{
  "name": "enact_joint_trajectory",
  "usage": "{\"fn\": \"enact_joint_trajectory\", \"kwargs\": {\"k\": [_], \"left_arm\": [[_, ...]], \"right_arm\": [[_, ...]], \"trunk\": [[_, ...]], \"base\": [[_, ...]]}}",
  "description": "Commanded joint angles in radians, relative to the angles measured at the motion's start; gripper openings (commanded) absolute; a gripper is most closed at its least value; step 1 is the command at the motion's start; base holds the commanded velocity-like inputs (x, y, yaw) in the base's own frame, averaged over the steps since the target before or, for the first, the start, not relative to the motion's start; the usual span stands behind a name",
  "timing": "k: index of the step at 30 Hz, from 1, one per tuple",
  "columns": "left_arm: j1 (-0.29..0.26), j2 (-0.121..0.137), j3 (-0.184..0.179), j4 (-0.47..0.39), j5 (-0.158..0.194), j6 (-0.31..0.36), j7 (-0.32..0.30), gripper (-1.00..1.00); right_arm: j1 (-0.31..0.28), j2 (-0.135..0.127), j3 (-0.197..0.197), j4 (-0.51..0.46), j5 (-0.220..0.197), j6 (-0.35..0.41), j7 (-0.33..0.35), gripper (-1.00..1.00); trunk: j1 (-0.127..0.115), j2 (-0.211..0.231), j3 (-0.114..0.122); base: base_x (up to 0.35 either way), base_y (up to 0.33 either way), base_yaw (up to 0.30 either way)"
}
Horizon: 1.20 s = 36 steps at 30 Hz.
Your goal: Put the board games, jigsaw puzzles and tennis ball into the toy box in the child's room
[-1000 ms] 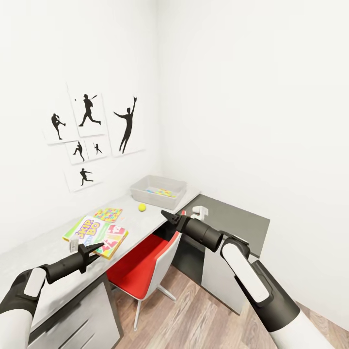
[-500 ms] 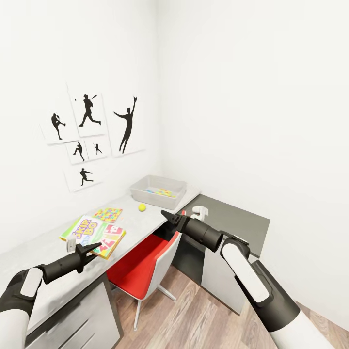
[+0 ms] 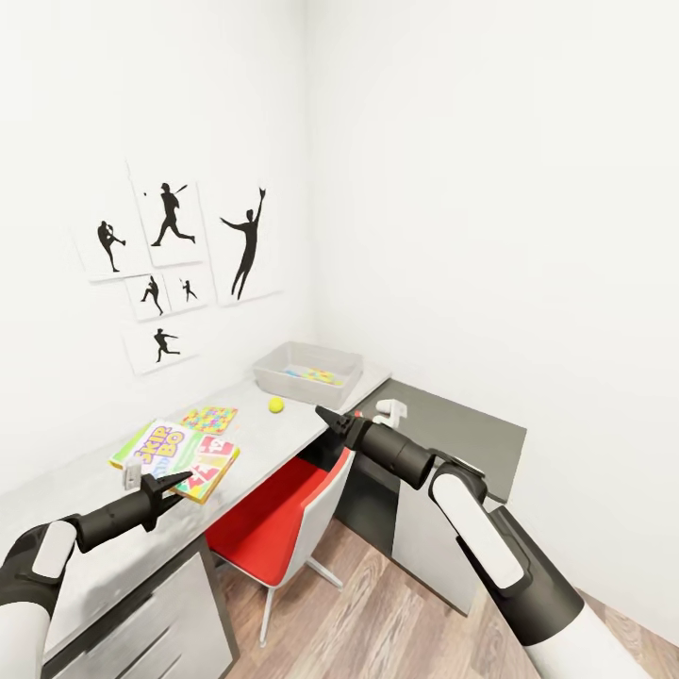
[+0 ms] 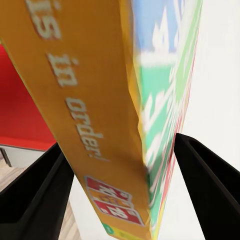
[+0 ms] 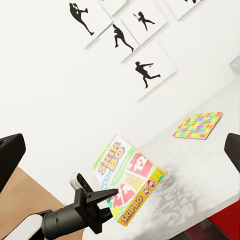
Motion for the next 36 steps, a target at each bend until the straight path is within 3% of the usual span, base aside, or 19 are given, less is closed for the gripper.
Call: {"fn": "enact_joint_trajectory", "kwargs": {"k": [1, 17, 24, 28, 31, 33, 36], "left_arm": [[-0.001, 0.0, 0.003, 0.0, -0.008, 0.003, -0.007, -1.0], [0.0, 0.001, 0.005, -0.001, -0.008, 0.003, -0.008, -1.0], [-0.01, 0.04, 0.001, 0.005, -0.01, 0.003, 0.004, -1.0], [-0.097, 0.044, -0.015, 0.018, -0.012, 0.003, 0.025, -1.0], [-0.19, 0.046, -0.03, 0.085, -0.013, 0.003, 0.05, -1.0], [-0.259, 0.046, -0.037, 0.164, -0.016, 0.003, 0.097, -1.0], [-0.347, 0.042, -0.039, 0.233, -0.013, -0.001, 0.228, -1.0]], "right_arm": [[-0.001, -0.001, 0.0, 0.0, -0.004, 0.002, 0.0, 1.0], [-0.001, -0.001, 0.0, -0.002, -0.002, 0.002, 0.0, 1.0], [-0.001, 0.0, 0.007, -0.012, -0.001, 0.005, -0.033, 1.0], [-0.001, -0.002, 0.005, -0.02, -0.002, 0.007, -0.15, 1.0], [-0.001, -0.003, 0.002, -0.023, -0.003, 0.008, -0.215, 1.0], [-0.001, -0.006, 0.0, -0.024, -0.004, 0.009, -0.233, 1.0], [-0.001, -0.013, -0.002, -0.025, -0.004, 0.012, -0.241, 1.0]], "trunk": [[0.001, -0.002, -0.002], [0.001, -0.002, -0.002], [0.001, -0.002, -0.002], [0.001, -0.002, -0.002], [0.001, -0.002, -0.002], [0.001, -0.002, -0.002], [0.001, -0.002, -0.002]], "base": [[0.234, 0.0, 0.0], [0.09, -0.017, 0.0], [0.001, -0.001, 0.0], [0.0, 0.0, 0.0], [0.0, 0.0, 0.0], [0.0, 0.0, 0.0], [0.0, 0.0, 0.0]]}}
